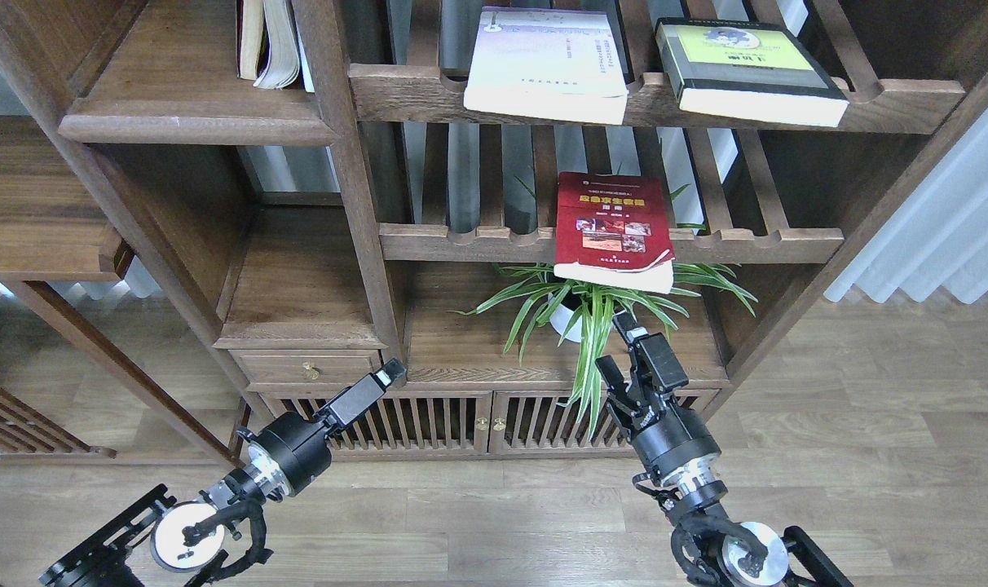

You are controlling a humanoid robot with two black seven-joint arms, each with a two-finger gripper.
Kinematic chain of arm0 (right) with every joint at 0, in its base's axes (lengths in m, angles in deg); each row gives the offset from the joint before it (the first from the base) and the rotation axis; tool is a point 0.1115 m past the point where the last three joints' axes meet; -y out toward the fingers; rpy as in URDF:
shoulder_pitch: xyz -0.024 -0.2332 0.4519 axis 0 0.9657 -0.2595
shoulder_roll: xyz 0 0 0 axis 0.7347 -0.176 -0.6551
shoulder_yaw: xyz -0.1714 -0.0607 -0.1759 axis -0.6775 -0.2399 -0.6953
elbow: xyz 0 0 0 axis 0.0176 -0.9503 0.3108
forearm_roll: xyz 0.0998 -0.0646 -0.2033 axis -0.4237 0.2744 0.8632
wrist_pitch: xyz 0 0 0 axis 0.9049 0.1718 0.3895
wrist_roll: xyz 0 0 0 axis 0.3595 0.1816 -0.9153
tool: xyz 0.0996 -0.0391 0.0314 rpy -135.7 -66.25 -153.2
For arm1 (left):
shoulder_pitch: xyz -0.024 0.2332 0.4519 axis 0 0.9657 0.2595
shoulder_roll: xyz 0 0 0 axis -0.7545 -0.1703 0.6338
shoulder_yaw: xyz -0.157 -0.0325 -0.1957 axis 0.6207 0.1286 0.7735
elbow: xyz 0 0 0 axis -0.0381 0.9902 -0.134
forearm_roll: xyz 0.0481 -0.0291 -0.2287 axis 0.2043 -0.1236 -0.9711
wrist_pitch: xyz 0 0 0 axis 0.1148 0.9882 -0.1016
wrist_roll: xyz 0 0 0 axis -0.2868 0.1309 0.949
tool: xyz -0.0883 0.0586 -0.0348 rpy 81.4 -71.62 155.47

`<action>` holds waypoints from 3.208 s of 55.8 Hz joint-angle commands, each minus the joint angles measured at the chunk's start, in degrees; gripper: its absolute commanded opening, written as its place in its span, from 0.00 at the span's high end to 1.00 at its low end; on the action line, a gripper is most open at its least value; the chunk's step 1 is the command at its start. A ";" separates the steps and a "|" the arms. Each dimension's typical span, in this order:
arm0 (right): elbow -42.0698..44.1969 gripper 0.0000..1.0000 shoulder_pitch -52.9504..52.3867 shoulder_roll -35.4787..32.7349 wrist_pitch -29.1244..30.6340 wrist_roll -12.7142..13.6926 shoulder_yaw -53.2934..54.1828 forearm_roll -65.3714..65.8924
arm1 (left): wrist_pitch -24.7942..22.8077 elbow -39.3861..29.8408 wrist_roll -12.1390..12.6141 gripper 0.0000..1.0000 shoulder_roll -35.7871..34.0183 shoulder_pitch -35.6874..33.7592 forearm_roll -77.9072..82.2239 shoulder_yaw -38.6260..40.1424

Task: Organize books on shelf
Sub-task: 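Reach the right gripper up to the red book on the middle shelf, then grip the red book with the right gripper and pull it off the shelf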

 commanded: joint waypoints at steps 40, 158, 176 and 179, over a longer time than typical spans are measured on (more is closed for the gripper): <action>6.95 0.01 -10.85 0.00 0.23 -0.27 -12.33 7.38 | 0.00 1.16 0.00 0.00 -1.24 0.66 0.00 3.71; 7.31 0.96 -19.12 0.00 -12.13 -4.93 -2.74 -5.89 | 0.00 1.07 0.08 0.00 -3.35 2.59 0.00 5.91; -2.89 0.96 -4.35 0.00 0.23 1.93 -12.24 1.31 | 0.00 0.90 0.08 0.00 -3.35 5.23 -0.09 6.79; -3.50 0.96 -2.42 0.00 0.23 2.46 -12.41 1.67 | 0.00 0.90 0.17 0.00 -3.26 5.75 -0.01 6.79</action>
